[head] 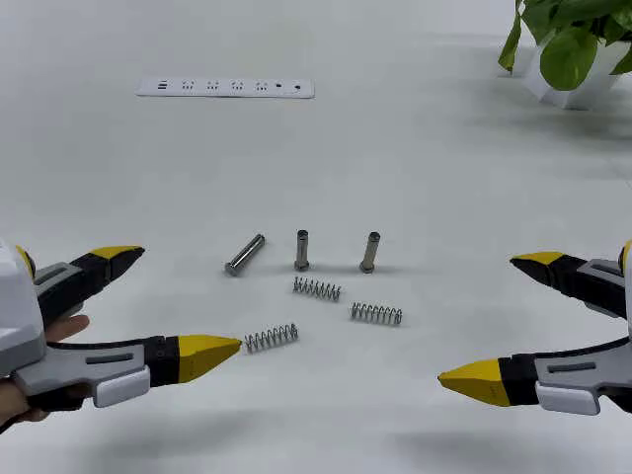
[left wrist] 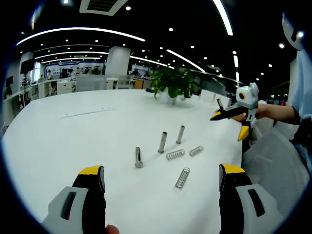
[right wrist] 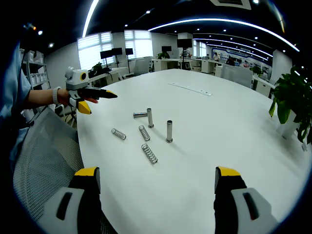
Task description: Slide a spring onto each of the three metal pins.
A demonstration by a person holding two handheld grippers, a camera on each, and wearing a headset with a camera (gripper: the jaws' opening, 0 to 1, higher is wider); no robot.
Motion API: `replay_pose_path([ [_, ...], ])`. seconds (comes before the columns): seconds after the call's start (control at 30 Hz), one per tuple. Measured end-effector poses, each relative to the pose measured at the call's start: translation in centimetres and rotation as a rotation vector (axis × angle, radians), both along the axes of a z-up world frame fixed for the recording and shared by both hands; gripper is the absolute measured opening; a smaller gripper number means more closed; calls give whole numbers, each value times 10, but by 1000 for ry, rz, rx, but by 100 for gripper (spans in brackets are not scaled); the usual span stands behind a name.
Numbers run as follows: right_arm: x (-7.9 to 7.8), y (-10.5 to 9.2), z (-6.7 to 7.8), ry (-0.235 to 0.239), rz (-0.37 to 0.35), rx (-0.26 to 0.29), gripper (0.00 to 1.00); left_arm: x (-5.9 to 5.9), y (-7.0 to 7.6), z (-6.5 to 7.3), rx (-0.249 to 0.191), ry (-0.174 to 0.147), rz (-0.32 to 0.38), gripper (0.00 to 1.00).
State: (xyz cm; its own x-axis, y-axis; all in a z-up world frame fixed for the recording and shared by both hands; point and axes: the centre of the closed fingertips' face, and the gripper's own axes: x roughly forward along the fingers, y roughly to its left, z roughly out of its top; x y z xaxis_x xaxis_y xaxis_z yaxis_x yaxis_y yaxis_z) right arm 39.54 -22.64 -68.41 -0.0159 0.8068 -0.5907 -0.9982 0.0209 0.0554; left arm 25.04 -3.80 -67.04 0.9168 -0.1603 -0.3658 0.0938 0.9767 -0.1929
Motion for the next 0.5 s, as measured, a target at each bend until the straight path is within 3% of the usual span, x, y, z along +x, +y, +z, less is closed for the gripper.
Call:
replay_pose_path([
  [0.5, -1, 4, 2, -6, 10, -3, 99, -12, -1, -10, 6, 61, -7, 99],
])
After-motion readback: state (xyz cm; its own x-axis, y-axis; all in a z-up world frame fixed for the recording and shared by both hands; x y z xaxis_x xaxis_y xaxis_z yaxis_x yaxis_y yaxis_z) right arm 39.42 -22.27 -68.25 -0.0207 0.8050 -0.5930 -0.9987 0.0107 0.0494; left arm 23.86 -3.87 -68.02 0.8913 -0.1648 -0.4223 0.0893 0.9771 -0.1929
